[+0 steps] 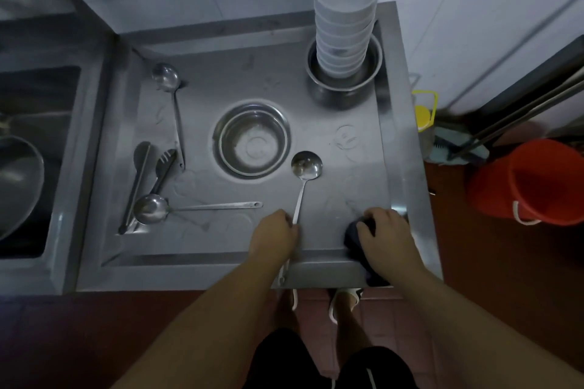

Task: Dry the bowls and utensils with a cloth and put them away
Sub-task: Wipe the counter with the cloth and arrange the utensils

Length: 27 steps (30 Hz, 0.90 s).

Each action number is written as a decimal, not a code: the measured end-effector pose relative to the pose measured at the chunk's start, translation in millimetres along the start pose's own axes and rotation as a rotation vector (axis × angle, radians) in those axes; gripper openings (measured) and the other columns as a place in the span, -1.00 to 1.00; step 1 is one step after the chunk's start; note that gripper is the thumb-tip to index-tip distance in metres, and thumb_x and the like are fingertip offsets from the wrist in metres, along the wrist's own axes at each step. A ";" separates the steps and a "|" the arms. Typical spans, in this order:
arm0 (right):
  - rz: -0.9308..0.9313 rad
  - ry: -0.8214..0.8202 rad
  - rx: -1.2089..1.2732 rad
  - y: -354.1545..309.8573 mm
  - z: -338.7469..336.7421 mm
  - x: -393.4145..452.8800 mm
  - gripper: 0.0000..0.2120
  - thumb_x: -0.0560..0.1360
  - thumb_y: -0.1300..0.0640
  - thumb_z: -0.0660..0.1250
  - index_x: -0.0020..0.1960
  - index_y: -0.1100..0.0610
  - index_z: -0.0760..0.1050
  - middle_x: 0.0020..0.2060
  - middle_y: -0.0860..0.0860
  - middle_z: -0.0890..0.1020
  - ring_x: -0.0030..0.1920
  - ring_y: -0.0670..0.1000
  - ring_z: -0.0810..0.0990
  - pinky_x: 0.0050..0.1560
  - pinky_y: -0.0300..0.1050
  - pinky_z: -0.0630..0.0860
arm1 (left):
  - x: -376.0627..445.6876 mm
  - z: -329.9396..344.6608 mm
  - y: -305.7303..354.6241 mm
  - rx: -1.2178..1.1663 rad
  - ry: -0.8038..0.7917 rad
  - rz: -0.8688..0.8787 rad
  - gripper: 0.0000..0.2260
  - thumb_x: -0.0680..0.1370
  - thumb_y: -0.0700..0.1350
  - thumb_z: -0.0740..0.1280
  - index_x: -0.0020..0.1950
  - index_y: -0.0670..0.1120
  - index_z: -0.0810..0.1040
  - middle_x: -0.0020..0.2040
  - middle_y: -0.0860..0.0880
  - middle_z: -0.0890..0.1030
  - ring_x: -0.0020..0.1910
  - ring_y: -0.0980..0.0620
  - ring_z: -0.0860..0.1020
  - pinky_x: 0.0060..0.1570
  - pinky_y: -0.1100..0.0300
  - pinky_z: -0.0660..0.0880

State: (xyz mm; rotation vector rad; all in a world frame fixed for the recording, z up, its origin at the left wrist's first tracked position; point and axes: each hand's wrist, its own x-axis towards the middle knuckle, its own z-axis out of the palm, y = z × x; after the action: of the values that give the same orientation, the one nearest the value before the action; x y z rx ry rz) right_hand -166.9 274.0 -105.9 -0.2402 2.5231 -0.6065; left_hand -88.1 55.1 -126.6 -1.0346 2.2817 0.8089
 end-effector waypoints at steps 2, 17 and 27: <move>0.018 0.030 0.004 -4.2 2.8 1.0 -0.70 0.64 0.04 0.32 0.30 0.14 0.57 0.21 0.14 0.61 0.26 0.17 0.52 0.35 0.13 0.46 | 5.7 0.5 -2.6 -0.059 -0.033 0.009 -0.84 0.60 -0.01 0.36 0.10 -0.03 0.66 -0.02 -0.04 0.70 0.05 -0.11 0.66 -0.02 0.10 0.52; 0.039 0.158 -0.104 -20.7 20.4 -0.2 -0.70 0.60 0.13 0.35 0.29 0.24 0.58 0.21 0.21 0.63 0.24 0.24 0.54 0.31 0.23 0.50 | 12.0 -85.4 -113.6 -0.548 -0.158 -0.098 -0.85 0.58 -0.15 0.47 -0.15 0.06 0.74 -0.21 0.05 0.73 -0.22 0.08 0.63 -0.13 0.20 0.61; 0.177 0.115 -0.152 -24.6 30.3 -2.4 -0.55 0.63 0.04 0.36 0.46 0.18 0.46 0.39 0.22 0.55 0.38 0.28 0.50 0.38 0.23 0.46 | 21.3 -118.2 -195.9 -0.666 -0.079 -0.261 -0.84 0.62 -0.21 0.41 0.01 0.01 0.75 -0.10 -0.09 0.72 -0.18 0.01 0.61 -0.24 0.20 0.60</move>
State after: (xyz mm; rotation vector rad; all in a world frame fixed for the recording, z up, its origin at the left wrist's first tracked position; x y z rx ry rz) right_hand -147.6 241.7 -116.3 -0.0361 2.6682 -0.3697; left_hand 30.5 -141.4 -118.3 -1.5061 1.7773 1.5084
